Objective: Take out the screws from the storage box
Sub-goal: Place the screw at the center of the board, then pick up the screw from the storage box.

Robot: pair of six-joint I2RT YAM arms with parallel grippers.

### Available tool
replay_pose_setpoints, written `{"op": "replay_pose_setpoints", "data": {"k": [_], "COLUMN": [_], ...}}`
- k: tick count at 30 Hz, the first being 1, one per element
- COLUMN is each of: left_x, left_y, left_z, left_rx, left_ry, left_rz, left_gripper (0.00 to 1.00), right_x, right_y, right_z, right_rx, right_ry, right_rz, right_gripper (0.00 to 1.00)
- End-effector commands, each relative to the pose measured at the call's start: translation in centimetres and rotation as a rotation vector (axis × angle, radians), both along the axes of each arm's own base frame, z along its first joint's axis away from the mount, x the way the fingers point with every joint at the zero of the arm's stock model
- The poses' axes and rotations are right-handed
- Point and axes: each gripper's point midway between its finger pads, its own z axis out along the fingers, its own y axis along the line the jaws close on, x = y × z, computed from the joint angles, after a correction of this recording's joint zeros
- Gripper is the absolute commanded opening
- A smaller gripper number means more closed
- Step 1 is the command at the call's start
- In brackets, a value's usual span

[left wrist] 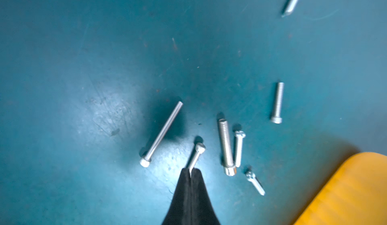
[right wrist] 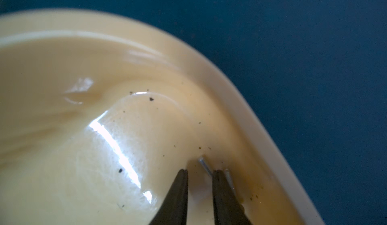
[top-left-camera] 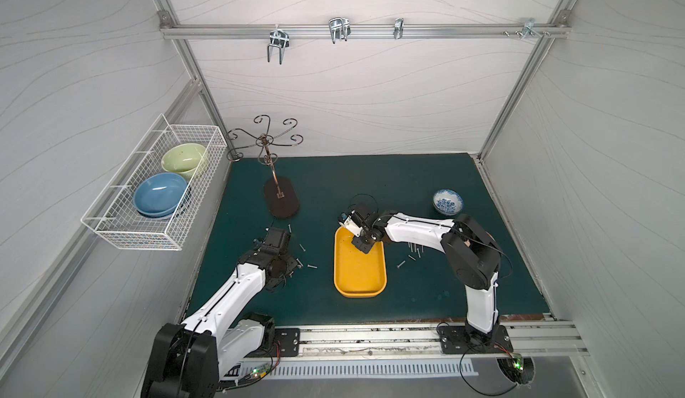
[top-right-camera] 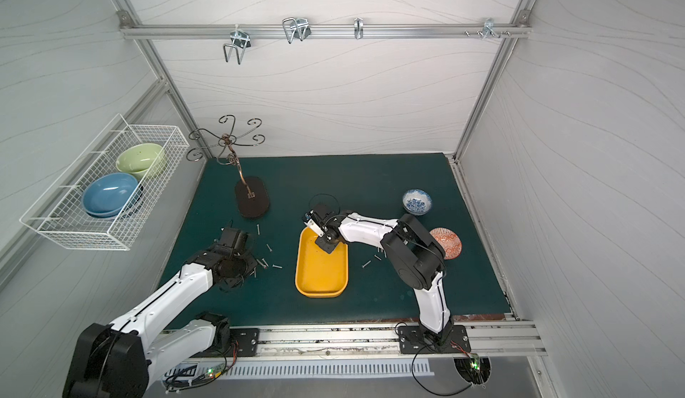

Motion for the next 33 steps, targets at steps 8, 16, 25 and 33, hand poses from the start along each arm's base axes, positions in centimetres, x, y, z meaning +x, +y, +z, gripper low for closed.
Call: {"op": "replay_pose_setpoints", "data": {"k": [8,16,25,33], "left_x": [-0.4,-0.5,-0.6,-0.4], "left_y": [0.8,0.7,0.9,0.7], "left_z": [1.0,1.5,2.1,2.1], "left_rx": [0.015,0.005,0.008,0.003], "left_ry": [-0.041,-0.062,-0.088,-0.096], "left_rz": [0.028,0.025,0.029,0.026], "left_gripper": [0.07,0.12,0.12,0.09], "right_x": [-0.8,-2.0,-0.3,-1.7], "right_y": [-1.8,-3.0,-2.3,-3.5], "right_z": [-2.6,-4.0,-2.2,-3.5], "right_rx": [-0.057,-0.069,-0.077,-0.092], "right_ry": [0.069,0.117,0.049,0.108], "right_rz": [-0.053,-0.1,-0.098,-0.138], "right_gripper": [0.23,0.24,0.29,0.3]}}
